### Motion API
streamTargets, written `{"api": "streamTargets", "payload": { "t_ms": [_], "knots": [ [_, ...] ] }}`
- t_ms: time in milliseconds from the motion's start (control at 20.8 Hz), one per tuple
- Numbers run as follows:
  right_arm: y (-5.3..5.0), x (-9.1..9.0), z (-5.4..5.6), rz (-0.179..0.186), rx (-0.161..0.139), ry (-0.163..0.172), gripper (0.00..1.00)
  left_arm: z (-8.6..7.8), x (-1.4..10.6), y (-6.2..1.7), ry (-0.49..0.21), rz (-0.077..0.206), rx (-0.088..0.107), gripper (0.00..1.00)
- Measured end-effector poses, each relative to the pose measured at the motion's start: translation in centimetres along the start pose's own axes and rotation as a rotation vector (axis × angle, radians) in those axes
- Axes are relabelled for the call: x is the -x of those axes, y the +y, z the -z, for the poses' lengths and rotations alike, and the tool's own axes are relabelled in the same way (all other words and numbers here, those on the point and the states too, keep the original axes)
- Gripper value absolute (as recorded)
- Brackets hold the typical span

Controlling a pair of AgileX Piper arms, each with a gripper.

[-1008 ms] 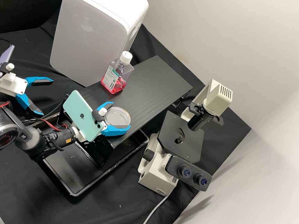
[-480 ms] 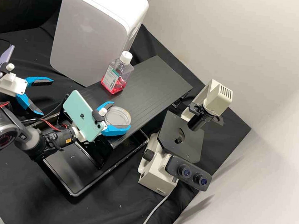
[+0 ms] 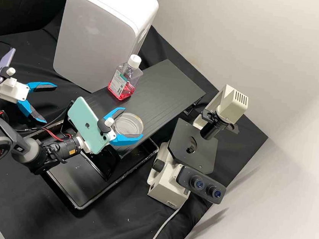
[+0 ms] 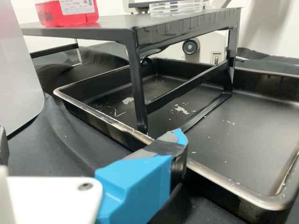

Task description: Remove the lid from the petri dish

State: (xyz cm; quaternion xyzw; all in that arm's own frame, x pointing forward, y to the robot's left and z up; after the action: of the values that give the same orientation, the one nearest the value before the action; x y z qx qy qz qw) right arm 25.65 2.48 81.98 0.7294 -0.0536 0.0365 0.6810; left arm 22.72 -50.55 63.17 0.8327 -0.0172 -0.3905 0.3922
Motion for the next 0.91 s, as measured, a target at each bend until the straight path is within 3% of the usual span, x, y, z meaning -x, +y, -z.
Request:
{"api": "streamTargets", "payload": {
  "t_ms": [720,912],
  "knots": [
    [0.8,0.7,0.6,-0.02,-0.021,0.042,0.0,0.0,0.0,0.0,0.0,0.0,0.0,1.0],
    [0.1,0.8,1.2,0.01,-0.025,0.067,0.0,0.0,0.0,0.0,0.0,0.0,0.0,1.0]
  ]
}}
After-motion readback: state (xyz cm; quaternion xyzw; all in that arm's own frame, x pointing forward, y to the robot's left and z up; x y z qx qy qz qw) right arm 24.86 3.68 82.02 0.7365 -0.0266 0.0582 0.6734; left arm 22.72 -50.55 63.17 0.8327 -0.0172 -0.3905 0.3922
